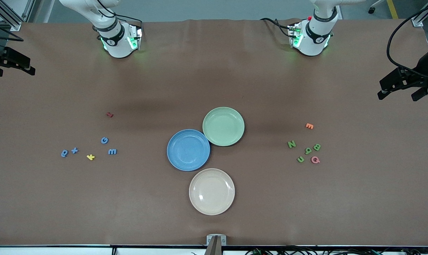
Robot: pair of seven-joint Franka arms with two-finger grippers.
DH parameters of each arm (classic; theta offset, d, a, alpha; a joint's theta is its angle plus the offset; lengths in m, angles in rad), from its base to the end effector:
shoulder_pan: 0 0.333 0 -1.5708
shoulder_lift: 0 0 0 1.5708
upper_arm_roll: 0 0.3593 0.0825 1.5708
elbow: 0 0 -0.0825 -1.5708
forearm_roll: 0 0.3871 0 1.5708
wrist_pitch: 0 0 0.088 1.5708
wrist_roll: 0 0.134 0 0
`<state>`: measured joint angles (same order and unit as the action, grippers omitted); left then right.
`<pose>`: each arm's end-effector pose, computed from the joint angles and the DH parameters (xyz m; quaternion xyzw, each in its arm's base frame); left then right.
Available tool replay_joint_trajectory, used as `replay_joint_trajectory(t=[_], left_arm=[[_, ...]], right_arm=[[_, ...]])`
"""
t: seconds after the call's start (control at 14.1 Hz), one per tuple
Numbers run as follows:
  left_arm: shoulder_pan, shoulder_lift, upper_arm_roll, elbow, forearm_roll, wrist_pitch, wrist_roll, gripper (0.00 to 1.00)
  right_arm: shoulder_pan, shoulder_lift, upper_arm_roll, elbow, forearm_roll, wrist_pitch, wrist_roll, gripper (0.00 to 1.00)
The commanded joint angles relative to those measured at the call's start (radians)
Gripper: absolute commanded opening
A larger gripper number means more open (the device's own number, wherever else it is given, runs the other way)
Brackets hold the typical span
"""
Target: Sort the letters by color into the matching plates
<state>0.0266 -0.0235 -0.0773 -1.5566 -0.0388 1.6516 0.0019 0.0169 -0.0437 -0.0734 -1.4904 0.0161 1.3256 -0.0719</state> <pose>0.5600 -0.0339 0.6686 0.9977 -0.0259 0.0587 0.0199 0.5111 -0.0275 0.6817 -0.9981 -0.0093 0.0598 0.0134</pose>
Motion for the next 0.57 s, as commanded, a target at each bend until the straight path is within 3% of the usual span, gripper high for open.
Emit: replay_joint_trajectory(t=[0.0,0.5], left_arm=[[0.001,-0.015,-0.001,-0.005,0.016,-0.006,0.017,1.00],[0.004,-0.001,0.001,-0.010,0.013,-0.029,-0.008,1.00]], right_arm=[[-0.011,-0.027,0.009,-0.024,0.013,0.009,-0.006,1.00],[-0.009,-0.027,0.012,-0.024,0.013,0.009,-0.006,1.00]])
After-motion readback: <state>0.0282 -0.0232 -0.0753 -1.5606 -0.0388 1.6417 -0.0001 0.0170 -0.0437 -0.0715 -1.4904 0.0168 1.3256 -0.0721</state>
